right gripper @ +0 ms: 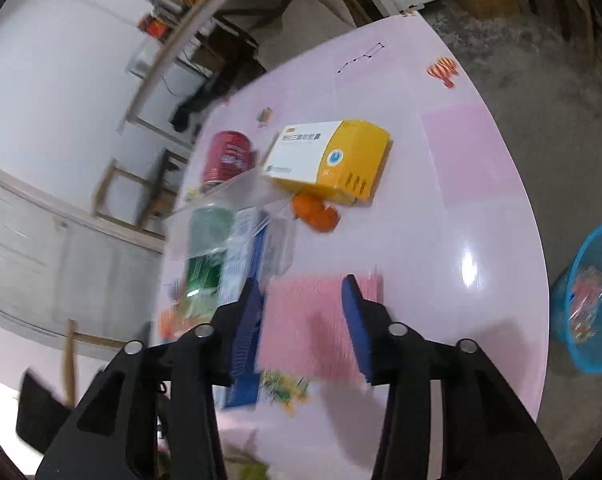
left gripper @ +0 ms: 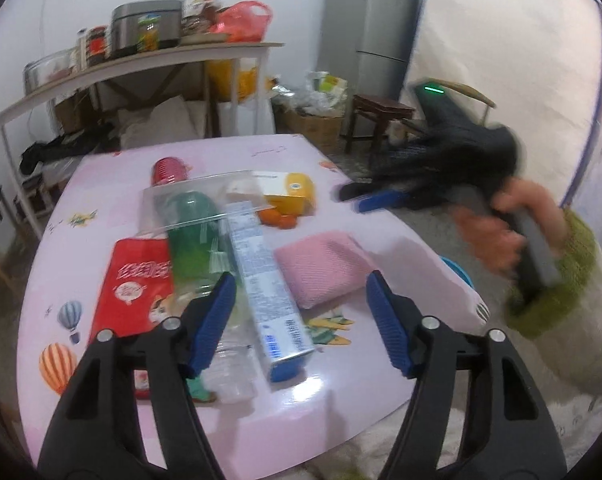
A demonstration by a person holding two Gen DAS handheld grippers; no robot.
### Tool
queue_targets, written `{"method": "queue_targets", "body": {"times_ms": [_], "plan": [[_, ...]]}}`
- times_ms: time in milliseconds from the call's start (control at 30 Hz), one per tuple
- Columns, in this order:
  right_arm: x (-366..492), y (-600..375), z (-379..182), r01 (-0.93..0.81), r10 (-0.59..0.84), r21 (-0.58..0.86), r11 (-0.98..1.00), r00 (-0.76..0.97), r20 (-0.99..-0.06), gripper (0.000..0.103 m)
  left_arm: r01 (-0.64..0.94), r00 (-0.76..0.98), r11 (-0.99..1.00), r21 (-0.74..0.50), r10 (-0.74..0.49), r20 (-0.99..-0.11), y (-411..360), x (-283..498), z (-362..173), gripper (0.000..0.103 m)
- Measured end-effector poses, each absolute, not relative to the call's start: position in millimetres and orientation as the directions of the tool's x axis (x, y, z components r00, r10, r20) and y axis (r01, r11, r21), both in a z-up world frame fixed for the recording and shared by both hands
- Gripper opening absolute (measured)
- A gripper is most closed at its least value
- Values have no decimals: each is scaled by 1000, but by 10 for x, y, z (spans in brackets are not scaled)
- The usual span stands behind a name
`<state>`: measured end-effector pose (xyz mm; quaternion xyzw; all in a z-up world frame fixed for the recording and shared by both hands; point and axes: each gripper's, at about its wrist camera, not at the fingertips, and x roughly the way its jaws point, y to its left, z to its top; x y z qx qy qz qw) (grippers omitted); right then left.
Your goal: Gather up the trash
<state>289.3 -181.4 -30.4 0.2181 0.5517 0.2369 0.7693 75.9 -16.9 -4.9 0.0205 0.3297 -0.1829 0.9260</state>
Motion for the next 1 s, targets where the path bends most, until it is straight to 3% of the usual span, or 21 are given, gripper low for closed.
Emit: {"method": "queue_targets", "body": {"times_ms": [300, 433, 833, 1000], "plan": [[3244, -1573, -625, -123, 526, 512, 850, 167, -834, 26, 419, 635, 901, -113, -380, -673, -594, 831, -347, 32], [3102, -1648, -686, -129, 500, 485, 865, 129, -857, 26, 429, 588, 893, -136, -391, -708, -712, 842, -470, 24], [2161, -1955, -525, -152, 523, 506, 849, 109, -845, 26, 443, 527, 883, -154, -396, -752, -701, 750, -659, 19], [2151, -1896, -442, -189, 515, 488, 852, 138, -846, 36, 447, 515, 879, -169, -407, -755, -665, 686, -671, 19]]}}
